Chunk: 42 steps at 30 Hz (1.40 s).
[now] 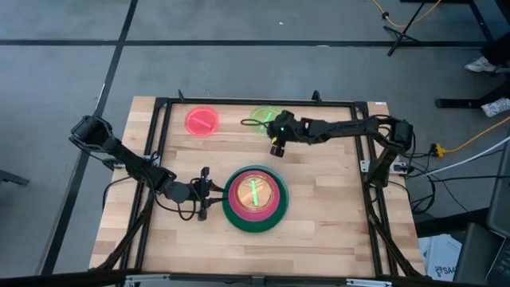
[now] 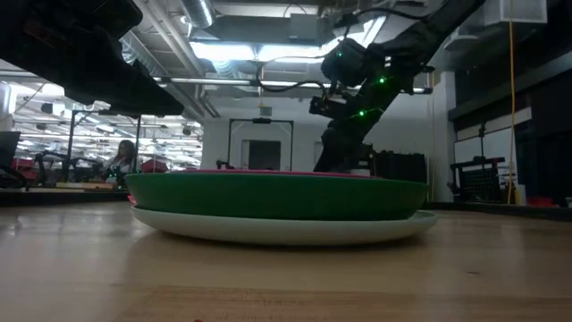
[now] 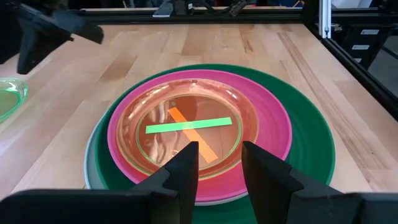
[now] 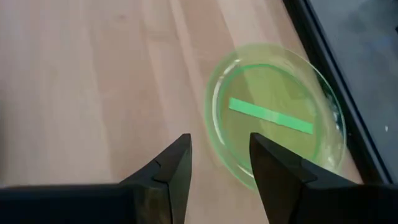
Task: Stack plastic plates
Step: Stack the light green plate on top of the light green plate
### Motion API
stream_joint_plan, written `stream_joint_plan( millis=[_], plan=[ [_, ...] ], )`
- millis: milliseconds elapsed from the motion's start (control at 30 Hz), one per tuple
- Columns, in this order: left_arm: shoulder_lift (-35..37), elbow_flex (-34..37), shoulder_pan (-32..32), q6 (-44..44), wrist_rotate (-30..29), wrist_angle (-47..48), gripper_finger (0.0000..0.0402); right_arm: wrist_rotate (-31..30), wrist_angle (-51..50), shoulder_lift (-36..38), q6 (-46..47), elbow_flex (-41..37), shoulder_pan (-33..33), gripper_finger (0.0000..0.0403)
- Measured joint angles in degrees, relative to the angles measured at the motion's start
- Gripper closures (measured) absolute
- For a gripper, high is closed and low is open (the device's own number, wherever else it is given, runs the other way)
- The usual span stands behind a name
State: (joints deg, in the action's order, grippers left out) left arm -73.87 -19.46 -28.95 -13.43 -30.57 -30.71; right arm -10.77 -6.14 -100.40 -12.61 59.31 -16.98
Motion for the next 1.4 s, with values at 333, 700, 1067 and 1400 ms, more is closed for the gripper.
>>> stream_joint_plan(
  millis=[333,700,1067,1400],
  plan=[
    [0.0,0.0,0.0,0.0,-0.01,0.01,0.0286,5.27,0.78,-0.41,-1.42,0.0,-4.77,0.0249],
    [0.0,-0.04,0.07,-0.02,-0.02,0.2,0.0286,4.81,6.26,-7.82,-3.11,-0.04,-4.8,0.0249],
    [0.0,-0.04,0.07,0.0,-0.04,0.2,0.0286,0.86,9.14,-11.55,-4.62,-0.04,-4.74,0.0249],
    [0.0,-0.04,0.07,0.02,-0.04,0.16,0.0286,1.16,9.91,-12.71,-6.52,0.13,-4.7,0.0341]
  ],
)
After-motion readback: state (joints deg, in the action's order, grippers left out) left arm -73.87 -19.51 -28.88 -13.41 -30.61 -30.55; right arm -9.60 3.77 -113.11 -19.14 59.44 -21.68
